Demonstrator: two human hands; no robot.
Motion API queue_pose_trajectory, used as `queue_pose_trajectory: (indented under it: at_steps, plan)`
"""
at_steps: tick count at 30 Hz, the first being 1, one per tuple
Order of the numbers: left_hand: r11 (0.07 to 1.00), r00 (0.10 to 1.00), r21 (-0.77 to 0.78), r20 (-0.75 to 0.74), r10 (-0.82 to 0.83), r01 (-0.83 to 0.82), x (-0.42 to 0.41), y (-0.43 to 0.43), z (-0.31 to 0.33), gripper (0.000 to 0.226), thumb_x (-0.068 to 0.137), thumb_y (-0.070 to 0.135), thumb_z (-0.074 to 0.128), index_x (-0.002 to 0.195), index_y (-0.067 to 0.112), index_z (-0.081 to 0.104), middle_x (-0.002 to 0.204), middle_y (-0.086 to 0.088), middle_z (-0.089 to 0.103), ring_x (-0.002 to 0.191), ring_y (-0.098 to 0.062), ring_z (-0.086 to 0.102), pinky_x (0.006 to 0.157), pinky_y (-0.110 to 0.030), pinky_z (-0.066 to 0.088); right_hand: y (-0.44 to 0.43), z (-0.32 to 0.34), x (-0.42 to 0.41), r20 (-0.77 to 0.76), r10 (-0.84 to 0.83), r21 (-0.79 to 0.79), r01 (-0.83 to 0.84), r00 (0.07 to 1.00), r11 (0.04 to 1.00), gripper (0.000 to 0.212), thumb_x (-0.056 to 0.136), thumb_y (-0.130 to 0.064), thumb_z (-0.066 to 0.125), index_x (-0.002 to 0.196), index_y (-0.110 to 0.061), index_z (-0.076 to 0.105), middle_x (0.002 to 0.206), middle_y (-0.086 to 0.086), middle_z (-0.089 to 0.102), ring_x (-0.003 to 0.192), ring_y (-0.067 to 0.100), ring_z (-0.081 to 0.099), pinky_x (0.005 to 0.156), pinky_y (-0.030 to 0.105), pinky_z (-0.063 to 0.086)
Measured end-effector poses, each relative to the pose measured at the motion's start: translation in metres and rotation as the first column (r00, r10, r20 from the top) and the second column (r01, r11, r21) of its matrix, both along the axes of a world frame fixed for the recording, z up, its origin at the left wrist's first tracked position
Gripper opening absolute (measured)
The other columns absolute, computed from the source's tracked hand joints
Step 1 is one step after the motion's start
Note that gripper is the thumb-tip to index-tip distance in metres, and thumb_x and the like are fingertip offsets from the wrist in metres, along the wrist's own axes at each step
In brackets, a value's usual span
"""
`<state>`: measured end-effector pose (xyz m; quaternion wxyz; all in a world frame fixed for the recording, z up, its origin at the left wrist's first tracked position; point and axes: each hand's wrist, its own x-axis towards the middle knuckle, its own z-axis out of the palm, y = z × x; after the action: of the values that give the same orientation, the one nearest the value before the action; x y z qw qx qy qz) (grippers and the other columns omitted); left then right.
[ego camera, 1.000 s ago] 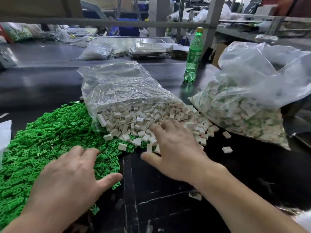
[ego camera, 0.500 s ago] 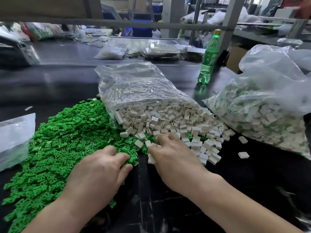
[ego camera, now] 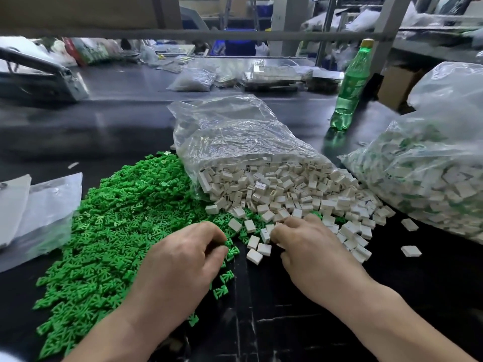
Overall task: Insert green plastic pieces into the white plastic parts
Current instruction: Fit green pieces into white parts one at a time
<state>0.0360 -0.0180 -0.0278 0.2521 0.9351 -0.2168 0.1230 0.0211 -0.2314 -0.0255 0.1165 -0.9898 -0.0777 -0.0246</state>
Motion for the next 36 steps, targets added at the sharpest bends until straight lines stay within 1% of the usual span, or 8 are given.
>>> queue_pose_trajectory:
  at_steps: [8, 11, 13, 15, 18, 21, 28, 36]
  plan:
    - [0.988, 0.996, -0.151, -0.091, -0.018, 0.004, -0.003, -0.002, 0.001, 0.009, 0.085, 0.042, 0.062, 0.093, 0.043, 0.065, 0.089, 0.031, 0.062, 0.095, 0.010, 0.056, 0.072, -0.009, 0.046, 0.000, 0.000, 0.007, 0.149, 0.088, -0.102, -0.073, 0.985, 0.992, 0.015, 0.098, -0.016, 0.052, 0.102, -0.026, 0.063, 0.093, -0.011, 0.064, 0.091, 0.014, 0.046, 0.079, 0.024, 0.040]
    - [0.945, 0.986, -0.326, -0.161, -0.031, -0.023, -0.004, -0.004, 0.001, 0.011, 0.085, 0.034, 0.069, 0.092, 0.042, 0.069, 0.095, 0.032, 0.064, 0.090, 0.010, 0.061, 0.073, -0.005, 0.046, 0.003, 0.001, 0.003, 0.343, -0.045, 0.247, -0.044, 0.938, 0.968, 0.019, 0.096, -0.013, 0.064, 0.112, -0.023, 0.067, 0.096, -0.014, 0.068, 0.090, 0.006, 0.055, 0.076, 0.012, 0.039]
    - [0.874, 0.963, -0.482, -0.260, -0.073, -0.064, -0.004, -0.005, 0.003, 0.012, 0.081, 0.037, 0.071, 0.091, 0.042, 0.071, 0.088, 0.024, 0.069, 0.081, 0.004, 0.065, 0.067, -0.007, 0.048, 0.003, 0.001, -0.001, 0.177, -0.132, 0.622, -0.007, 0.975, 0.783, 0.025, 0.099, -0.019, 0.063, 0.118, -0.035, 0.061, 0.086, -0.017, 0.068, 0.083, 0.000, 0.060, 0.075, 0.009, 0.046]
    - [0.770, 0.928, -0.630, -0.337, -0.160, -0.096, -0.005, -0.006, 0.005, 0.017, 0.075, 0.041, 0.070, 0.092, 0.041, 0.072, 0.082, 0.010, 0.072, 0.073, -0.003, 0.067, 0.063, -0.011, 0.051, 0.007, 0.004, -0.005, -0.118, -0.012, 0.858, 0.108, 0.993, 0.502, 0.020, 0.100, -0.019, 0.062, 0.116, -0.030, 0.062, 0.075, -0.003, 0.070, 0.060, 0.007, 0.064, 0.060, 0.018, 0.052]
    - [0.640, 0.893, -0.758, -0.369, -0.257, -0.129, -0.004, -0.008, 0.006, 0.018, 0.073, 0.035, 0.072, 0.091, 0.032, 0.075, 0.079, -0.002, 0.073, 0.072, -0.013, 0.069, 0.060, -0.020, 0.053, 0.014, 0.005, -0.006, -0.294, 0.175, 0.955, 0.294, 0.940, 0.024, 0.015, 0.095, 0.000, 0.064, 0.107, -0.007, 0.069, 0.076, 0.014, 0.068, 0.062, 0.025, 0.067, 0.055, 0.027, 0.056]
    - [0.572, 0.869, -0.809, -0.375, -0.324, -0.135, -0.005, -0.008, 0.004, 0.026, 0.072, 0.035, 0.072, 0.096, 0.026, 0.077, 0.078, -0.006, 0.072, 0.072, -0.016, 0.068, 0.059, -0.022, 0.054, 0.017, 0.006, -0.005, -0.299, 0.252, 0.925, 0.344, 0.920, -0.159, 0.018, 0.087, 0.011, 0.065, 0.098, -0.001, 0.073, 0.082, 0.017, 0.067, 0.073, 0.032, 0.070, 0.061, 0.031, 0.059]
    - [0.540, 0.880, -0.830, -0.353, -0.319, -0.138, -0.006, -0.009, 0.005, 0.027, 0.070, 0.033, 0.085, 0.093, 0.022, 0.075, 0.077, -0.011, 0.072, 0.069, -0.020, 0.068, 0.058, -0.024, 0.054, 0.019, 0.006, -0.008, -0.236, 0.324, 0.961, 0.270, 0.916, -0.063, 0.015, 0.081, -0.005, 0.075, 0.096, -0.006, 0.075, 0.087, 0.017, 0.072, 0.080, 0.030, 0.072, 0.070, 0.033, 0.060]
    - [0.624, 0.914, -0.776, -0.314, -0.257, -0.091, -0.014, -0.012, 0.013, 0.014, 0.075, 0.033, 0.070, 0.088, 0.029, 0.073, 0.076, -0.002, 0.073, 0.066, -0.010, 0.068, 0.058, -0.018, 0.053, 0.021, 0.008, -0.012, -0.186, 0.246, 0.978, 0.153, 0.951, 0.145, 0.019, 0.089, -0.013, 0.069, 0.107, -0.008, 0.070, 0.086, 0.011, 0.072, 0.072, 0.028, 0.071, 0.064, 0.037, 0.061]
